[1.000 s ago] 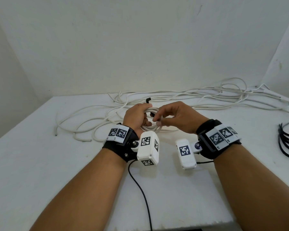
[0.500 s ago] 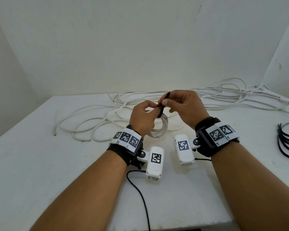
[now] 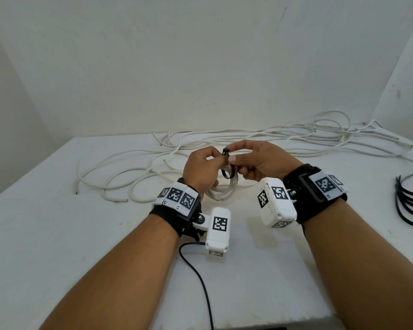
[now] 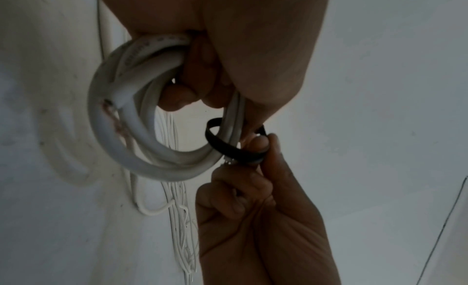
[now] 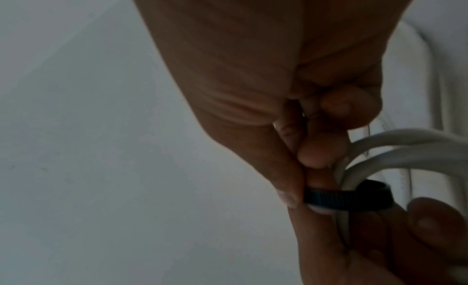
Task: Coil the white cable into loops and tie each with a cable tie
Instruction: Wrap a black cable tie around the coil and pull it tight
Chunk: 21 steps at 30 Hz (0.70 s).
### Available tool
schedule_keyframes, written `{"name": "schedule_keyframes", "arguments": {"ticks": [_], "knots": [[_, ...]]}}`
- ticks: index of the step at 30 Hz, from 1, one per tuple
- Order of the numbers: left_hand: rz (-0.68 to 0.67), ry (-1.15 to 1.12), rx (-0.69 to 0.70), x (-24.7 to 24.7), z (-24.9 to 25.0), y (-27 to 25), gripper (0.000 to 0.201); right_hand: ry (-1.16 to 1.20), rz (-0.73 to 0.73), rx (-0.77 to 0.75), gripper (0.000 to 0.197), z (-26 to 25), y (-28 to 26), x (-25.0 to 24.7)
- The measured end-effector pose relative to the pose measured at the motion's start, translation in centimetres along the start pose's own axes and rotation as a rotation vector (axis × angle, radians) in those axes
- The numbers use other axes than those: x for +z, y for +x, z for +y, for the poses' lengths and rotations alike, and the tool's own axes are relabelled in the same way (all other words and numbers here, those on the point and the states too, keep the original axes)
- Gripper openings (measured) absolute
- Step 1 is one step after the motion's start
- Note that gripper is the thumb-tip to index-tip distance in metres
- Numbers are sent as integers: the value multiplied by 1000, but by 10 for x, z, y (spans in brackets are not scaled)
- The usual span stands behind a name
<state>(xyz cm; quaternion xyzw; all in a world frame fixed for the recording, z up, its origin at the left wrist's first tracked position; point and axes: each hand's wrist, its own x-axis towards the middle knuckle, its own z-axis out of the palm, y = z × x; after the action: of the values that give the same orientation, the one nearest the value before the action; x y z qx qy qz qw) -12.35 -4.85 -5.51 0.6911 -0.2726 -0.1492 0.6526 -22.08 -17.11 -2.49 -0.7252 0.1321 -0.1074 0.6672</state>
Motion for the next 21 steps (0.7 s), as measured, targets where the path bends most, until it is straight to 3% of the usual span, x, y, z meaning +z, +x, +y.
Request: {"name": "schedule_keyframes", "arguments": {"ticks": [9,14,18,21], "knots": [[-18,48,47,-2,-1,1,15,139,20,-20,16,2,0,0],[-51,136,238,-3,-1,1,12,227,57,-15,11,1,3,-3],[-66,243,350,-4,-3,2,14,255,120,-30,18,2,6,-2],[-13,210,309,-8,-5,6,13,98,76,-30,29,1,1,-3]]}}
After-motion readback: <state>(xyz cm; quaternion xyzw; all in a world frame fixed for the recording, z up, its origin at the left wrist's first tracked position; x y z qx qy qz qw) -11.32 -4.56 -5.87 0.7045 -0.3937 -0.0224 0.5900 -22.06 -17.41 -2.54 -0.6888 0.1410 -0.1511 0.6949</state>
